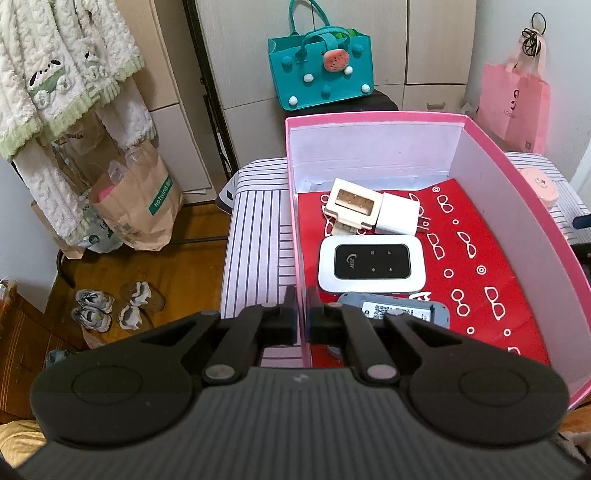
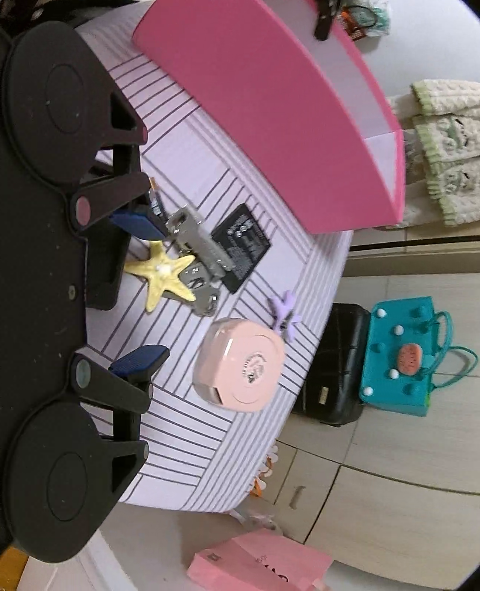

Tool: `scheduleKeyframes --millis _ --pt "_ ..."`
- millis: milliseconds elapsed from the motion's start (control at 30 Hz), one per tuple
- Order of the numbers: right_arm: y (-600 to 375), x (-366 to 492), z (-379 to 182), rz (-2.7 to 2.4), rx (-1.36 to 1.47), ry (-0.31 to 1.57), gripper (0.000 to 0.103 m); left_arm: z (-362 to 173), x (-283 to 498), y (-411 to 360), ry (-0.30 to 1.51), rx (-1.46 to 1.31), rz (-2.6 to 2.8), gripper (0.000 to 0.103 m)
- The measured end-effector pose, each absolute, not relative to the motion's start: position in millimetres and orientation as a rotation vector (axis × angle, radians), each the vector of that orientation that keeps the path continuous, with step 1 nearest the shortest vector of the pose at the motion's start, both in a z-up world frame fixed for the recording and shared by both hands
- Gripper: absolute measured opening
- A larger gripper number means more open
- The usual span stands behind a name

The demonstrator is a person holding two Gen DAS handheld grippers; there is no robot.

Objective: Organize rigid objects
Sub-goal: 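Grasp the yellow starfish with the right gripper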

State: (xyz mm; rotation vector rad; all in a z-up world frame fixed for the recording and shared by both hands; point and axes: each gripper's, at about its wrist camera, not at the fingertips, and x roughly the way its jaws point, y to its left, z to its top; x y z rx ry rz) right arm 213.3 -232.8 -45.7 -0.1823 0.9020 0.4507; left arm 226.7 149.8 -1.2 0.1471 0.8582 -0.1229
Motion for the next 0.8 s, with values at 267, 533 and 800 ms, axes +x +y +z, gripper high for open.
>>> scheduleKeyframes --millis 267,533,800 --pt "-216.1 218.1 -57.4 0.491 -0.238 0.906 0.064 -3.1 226.8 149.4 0.859 0.153 -0.125 0.003" --pt "-214.3 223.6 -52.9 0.465 -0.233 0.933 0.058 -5.6 225.0 148.0 0.853 0.16 -0.131 0.004" --pt "-223.8 221.8 -49.0 0.399 -0.202 0.905 0.058 -5.4 224.1 149.8 0.847 0.154 -0.136 0.004"
